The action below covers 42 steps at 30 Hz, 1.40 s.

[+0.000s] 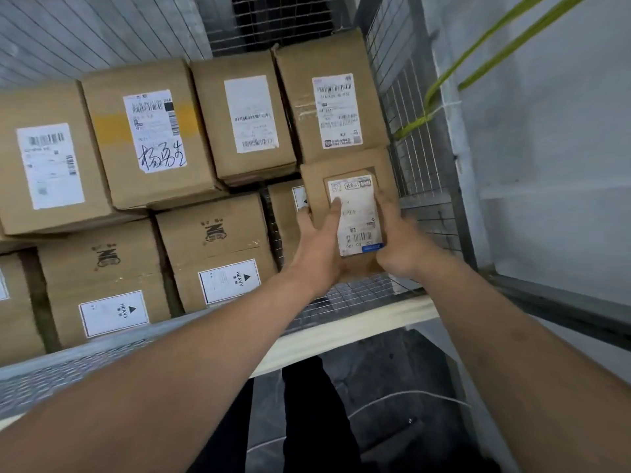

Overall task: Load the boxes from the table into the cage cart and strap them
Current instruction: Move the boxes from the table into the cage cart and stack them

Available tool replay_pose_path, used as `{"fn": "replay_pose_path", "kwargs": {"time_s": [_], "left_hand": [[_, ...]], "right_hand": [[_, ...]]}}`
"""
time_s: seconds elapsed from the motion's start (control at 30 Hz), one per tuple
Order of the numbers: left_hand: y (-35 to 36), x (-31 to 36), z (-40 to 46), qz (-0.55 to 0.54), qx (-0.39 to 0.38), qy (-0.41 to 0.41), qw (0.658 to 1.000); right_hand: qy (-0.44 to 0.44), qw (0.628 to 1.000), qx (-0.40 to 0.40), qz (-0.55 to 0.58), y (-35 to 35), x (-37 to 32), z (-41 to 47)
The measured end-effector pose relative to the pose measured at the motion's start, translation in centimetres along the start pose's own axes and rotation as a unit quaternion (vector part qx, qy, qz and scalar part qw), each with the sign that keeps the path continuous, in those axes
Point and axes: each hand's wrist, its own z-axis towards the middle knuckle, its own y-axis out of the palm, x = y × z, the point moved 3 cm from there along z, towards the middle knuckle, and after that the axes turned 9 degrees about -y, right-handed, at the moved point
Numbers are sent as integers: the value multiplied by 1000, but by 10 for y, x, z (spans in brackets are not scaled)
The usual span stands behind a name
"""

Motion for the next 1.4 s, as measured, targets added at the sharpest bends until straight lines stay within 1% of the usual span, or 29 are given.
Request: {"fn": "replay_pose_path", "kwargs": {"time_s": [0.1,0.2,0.3,0.4,0.53,0.6,0.7,0.77,0.83,1.0,1.2,1.27,1.4], "left_hand": [[7,-3,10,-3,8,18,1000],[7,-3,20,-1,13,26,1000],[7,-2,23,3,13,31,999],[5,-3,22,24,33,35,999],[8,-5,28,91,26,39,995],[11,-5,33,140,39,52,988],[12,-2,39,234,91,111,962],[14,4,43,315,96,159,931],[14,9,48,361,89,182,910],[2,15,52,390,64,187,899],[-43,38,28,409,34,201,890],[-59,42,10,412,37,201,888],[-93,53,-40,406,72,206,888]], "right_hand": [[-9,1000,-22,-5,4,7,11],[-21,999,-28,10,-1,12,22],[-34,999,-7,36,-7,9,29],[-42,998,2,47,-4,10,27],[-26,999,-12,44,4,15,34],[-15,999,-23,21,7,17,40],[-14,999,-32,-38,12,18,47],[-29,996,-29,-85,15,18,50],[-51,992,-20,-113,16,17,53],[-66,991,-4,-115,12,13,60],[-141,982,81,-97,-4,-7,30],[-162,976,99,-107,-7,-18,12],[-190,965,129,-126,-17,-42,-37]]}}
